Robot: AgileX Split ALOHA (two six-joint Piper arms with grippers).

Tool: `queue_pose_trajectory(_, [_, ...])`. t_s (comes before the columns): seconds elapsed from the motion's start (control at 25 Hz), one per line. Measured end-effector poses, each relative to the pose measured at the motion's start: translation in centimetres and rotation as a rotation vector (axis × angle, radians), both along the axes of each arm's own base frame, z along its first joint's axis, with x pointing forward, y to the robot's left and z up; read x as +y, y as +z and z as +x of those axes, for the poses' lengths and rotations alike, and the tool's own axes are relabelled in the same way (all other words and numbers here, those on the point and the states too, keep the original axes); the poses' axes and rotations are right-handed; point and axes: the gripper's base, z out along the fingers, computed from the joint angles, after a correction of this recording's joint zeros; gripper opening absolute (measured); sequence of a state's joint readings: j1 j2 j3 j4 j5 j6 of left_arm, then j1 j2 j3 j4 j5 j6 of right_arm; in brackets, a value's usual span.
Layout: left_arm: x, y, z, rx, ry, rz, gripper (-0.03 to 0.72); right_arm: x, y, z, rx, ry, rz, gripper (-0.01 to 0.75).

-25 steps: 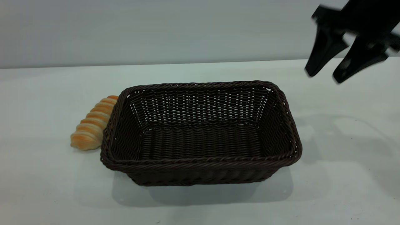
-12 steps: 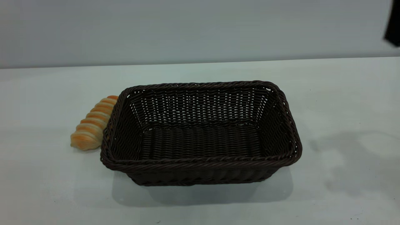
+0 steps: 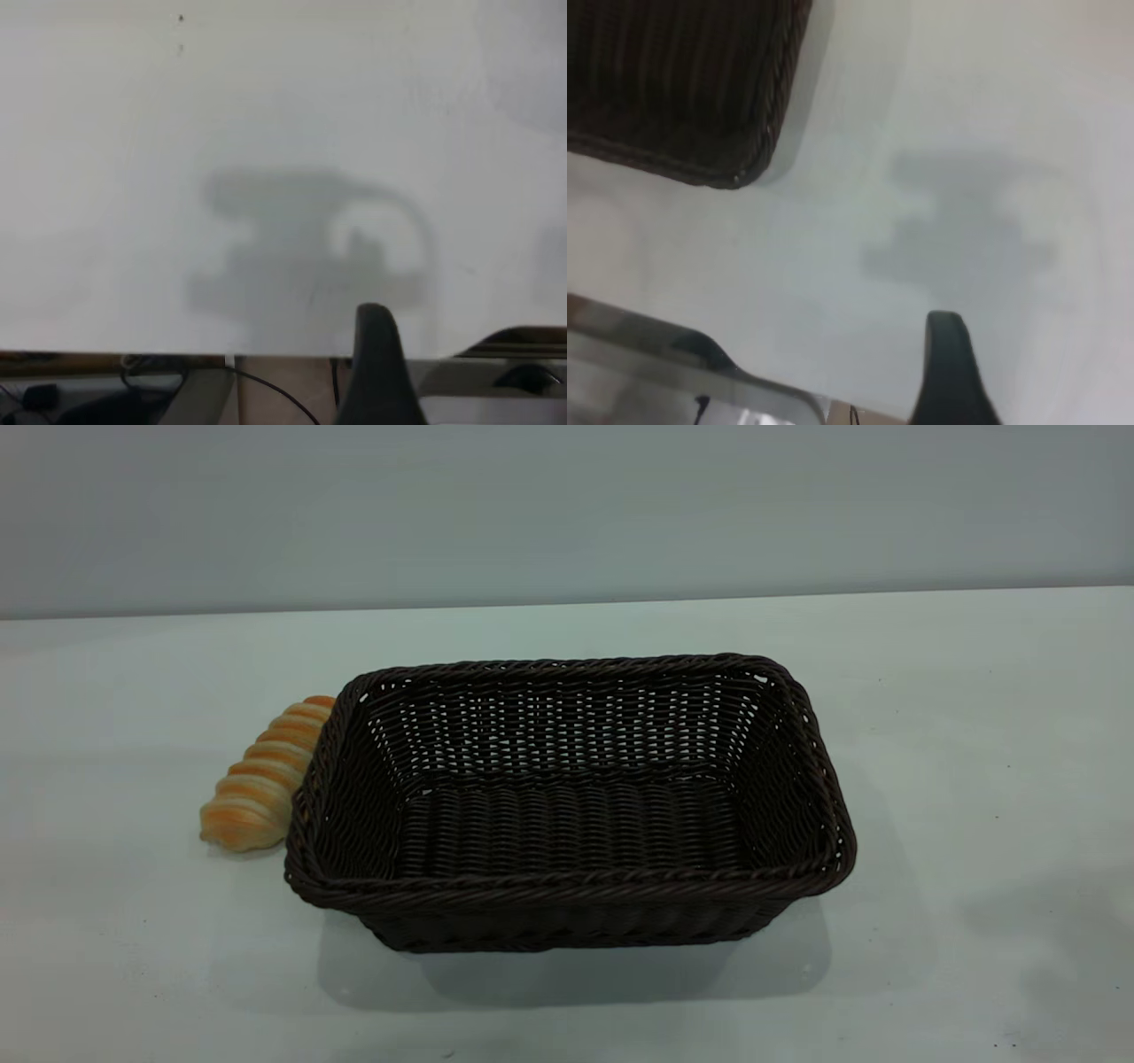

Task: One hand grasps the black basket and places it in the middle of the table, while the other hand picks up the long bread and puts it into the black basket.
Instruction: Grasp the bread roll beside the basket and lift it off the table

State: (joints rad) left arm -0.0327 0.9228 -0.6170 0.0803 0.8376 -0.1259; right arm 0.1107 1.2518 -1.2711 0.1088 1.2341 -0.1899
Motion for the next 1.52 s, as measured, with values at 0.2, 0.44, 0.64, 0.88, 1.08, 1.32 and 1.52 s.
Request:
queue_pose_trajectory(0.2, [-0.1, 0.1, 3.0, 0.031, -0.002, 0.000, 0.577, -0.1, 2.2, -2.7, -0.092, 0.002, 0.029, 0.543])
queue_pose_trajectory(0.44, [-0.3, 0.4, 8.7, 0.065, -0.020, 0.006, 0.577, -0.2, 3.4, -5.3, -0.161, 0.008, 0.067, 0.546])
queue_pose_trajectory(0.64, [-0.5, -2.2, 14.0, 0.140, -0.113, 0.036, 0.577, -0.2, 2.2, -6.7, -0.138, 0.018, 0.079, 0.547])
queue_pose_trajectory(0.88, [-1.3, -7.2, 19.9, 0.199, -0.275, 0.016, 0.577, -0.2, 1.6, -7.5, -0.133, 0.029, 0.077, 0.547])
queue_pose_trajectory(1.08, [-2.3, -11.5, 23.2, 0.234, -0.442, -0.048, 0.577, -0.1, 1.8, -7.7, -0.138, 0.032, 0.090, 0.547])
queue_pose_trajectory(1.32, [-2.5, -14.9, 25.4, 0.195, -0.473, -0.043, 0.577, -0.1, 1.8, -7.7, -0.137, 0.033, 0.096, 0.547])
queue_pose_trajectory(1.52, [-2.9, -17.9, 25.8, 0.205, -0.525, -0.079, 0.577, 0.0, 1.8, -7.7, -0.137, 0.034, 0.100, 0.547])
